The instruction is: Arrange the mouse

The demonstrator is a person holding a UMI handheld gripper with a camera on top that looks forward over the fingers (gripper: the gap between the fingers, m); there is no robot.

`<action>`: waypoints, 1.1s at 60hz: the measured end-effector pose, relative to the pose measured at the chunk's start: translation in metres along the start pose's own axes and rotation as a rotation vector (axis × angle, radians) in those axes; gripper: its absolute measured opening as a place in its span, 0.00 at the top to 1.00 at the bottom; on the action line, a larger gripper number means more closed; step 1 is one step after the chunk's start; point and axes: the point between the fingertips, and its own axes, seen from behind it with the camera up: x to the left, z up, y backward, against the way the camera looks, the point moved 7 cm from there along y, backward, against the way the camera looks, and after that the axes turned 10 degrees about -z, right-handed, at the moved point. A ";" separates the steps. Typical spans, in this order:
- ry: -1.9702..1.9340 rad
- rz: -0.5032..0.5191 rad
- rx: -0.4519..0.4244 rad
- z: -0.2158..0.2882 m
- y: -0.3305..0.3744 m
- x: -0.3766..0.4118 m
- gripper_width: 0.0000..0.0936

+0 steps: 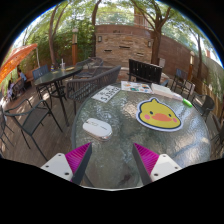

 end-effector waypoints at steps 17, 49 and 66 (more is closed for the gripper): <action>0.024 0.023 0.027 0.023 -0.072 0.047 0.12; 0.079 0.101 0.024 0.050 -0.104 0.058 0.49; 0.068 0.177 -0.007 0.083 -0.086 0.048 0.61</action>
